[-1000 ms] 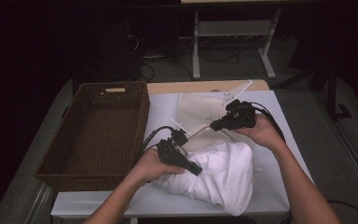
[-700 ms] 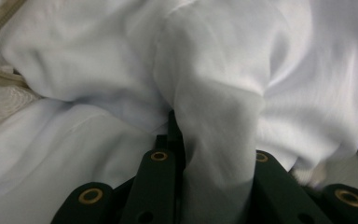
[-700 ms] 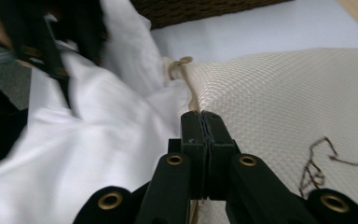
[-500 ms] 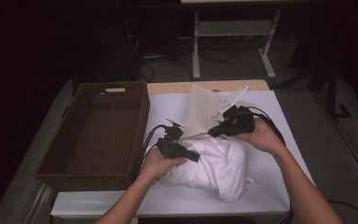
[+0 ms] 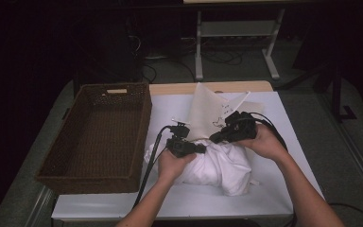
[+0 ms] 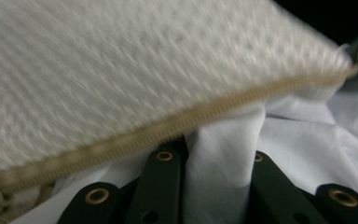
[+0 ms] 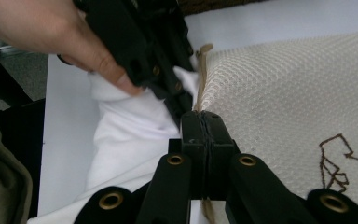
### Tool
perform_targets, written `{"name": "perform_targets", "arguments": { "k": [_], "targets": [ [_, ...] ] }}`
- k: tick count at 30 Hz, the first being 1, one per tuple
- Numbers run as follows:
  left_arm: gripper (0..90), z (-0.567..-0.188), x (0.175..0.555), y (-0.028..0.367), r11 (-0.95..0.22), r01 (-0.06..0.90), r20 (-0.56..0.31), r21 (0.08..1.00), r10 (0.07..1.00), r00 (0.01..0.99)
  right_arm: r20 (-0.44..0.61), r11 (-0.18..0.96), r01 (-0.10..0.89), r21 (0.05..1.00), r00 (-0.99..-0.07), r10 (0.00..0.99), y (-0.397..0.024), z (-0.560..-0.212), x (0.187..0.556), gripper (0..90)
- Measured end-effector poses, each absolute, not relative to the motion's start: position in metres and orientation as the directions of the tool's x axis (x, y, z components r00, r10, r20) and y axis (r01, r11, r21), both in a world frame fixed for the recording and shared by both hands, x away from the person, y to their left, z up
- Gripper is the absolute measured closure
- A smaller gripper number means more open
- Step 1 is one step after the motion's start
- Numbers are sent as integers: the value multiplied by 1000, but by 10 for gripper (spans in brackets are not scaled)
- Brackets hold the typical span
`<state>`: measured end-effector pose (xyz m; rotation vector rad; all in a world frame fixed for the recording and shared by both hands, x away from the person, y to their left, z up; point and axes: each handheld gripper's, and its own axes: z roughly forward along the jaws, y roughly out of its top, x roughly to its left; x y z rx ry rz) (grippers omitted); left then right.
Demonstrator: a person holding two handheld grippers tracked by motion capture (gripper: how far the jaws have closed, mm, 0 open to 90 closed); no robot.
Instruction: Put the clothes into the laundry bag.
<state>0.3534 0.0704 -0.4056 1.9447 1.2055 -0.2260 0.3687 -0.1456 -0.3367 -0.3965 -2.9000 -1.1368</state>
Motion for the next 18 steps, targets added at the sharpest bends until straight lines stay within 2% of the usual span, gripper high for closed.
{"name": "perform_targets", "arguments": {
  "k": [3, 5, 6, 7, 10, 11, 15, 16, 18],
  "targets": [
    [766, -402, 351, 73, -219, 821, -539, 527, 661, 522, 110, 713, 250, 655, -965, 237, -151, -346, 365, 888],
    [675, -399, 349, 73, -231, 822, -533, 520, 665, 523, 111, 726, 254, 638, -964, 240, -151, -350, 365, 888],
    [629, -391, 343, 76, -272, 805, -485, 527, 681, 548, 113, 727, 253, 638, -965, 237, -151, -351, 365, 888],
    [590, -391, 343, 76, -272, 805, -485, 527, 681, 548, 113, 727, 253, 638, -965, 237, -151, -351, 365, 888],
    [499, -375, 335, 89, -305, 792, -465, 529, 677, 571, 115, 722, 255, 643, -964, 238, -152, -352, 366, 887],
    [480, -364, 328, 97, -341, 778, -450, 528, 664, 597, 112, 723, 254, 642, -965, 239, -151, -351, 365, 887],
    [440, -361, 321, 101, -411, 761, -414, 501, 659, 628, 114, 719, 260, 644, -963, 245, -151, -351, 366, 887],
    [437, -372, 322, 98, -464, 751, -371, 469, 668, 644, 111, 721, 257, 643, -963, 244, -150, -350, 366, 887],
    [457, -388, 325, 95, -459, 764, -392, 453, 667, 634, 107, 723, 254, 643, -964, 243, -148, -350, 365, 887]
  ]
}}
